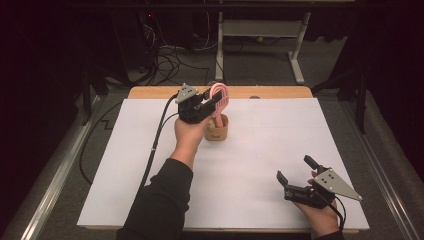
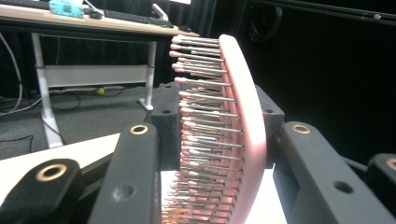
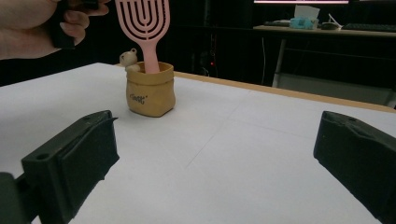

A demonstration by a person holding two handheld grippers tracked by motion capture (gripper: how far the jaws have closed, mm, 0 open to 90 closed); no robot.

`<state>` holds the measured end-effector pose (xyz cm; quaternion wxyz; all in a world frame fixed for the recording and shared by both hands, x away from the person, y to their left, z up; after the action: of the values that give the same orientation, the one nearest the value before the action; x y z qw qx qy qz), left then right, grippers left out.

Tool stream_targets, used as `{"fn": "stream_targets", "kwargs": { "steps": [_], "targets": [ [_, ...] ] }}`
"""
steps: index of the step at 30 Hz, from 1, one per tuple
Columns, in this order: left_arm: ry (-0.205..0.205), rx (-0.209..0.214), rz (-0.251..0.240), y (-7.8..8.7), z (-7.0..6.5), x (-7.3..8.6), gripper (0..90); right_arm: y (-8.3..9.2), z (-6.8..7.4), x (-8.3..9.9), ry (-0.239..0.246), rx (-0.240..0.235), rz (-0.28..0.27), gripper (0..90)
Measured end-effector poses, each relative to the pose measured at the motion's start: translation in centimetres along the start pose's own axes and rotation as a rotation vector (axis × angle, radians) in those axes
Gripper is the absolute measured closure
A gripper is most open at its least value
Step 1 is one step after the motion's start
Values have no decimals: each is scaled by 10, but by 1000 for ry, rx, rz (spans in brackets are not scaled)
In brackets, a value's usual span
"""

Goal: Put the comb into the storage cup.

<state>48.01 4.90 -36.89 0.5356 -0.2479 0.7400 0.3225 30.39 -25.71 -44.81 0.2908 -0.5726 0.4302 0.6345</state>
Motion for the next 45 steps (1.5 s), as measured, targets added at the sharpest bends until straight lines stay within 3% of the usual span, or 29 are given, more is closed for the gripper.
{"fn": "stream_targets", "kwargs": {
  "steps": [7,30,31,36,38,44,45],
  "targets": [
    [-14,-43,15,0,2,-1,587,0,1,0,1,-3,1,1],
    [-46,-67,46,2,7,1,541,-1,2,1,2,-7,4,1],
    [-45,-71,49,2,7,1,495,-1,2,1,2,-7,5,1],
    [-59,-65,60,2,7,2,483,-2,2,1,2,-6,5,1],
    [-56,-69,64,2,7,3,433,-2,2,1,2,-6,6,1],
    [-58,-62,72,1,6,4,427,-2,2,1,4,-7,7,2],
    [-55,-62,75,1,6,4,381,-2,2,1,3,-7,7,2]
  ]
}}
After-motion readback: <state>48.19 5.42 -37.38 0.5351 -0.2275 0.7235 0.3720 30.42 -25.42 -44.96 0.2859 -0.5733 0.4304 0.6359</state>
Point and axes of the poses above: each handheld gripper's, and its own axes: y roughly backward along the jaws, x roughly out of its underside, z roughly to its left, the point moved 4 cm from there along -y, roughly forward along the jaws, and after that the axes turned 3 degrees about z, right-handed, at the moved point
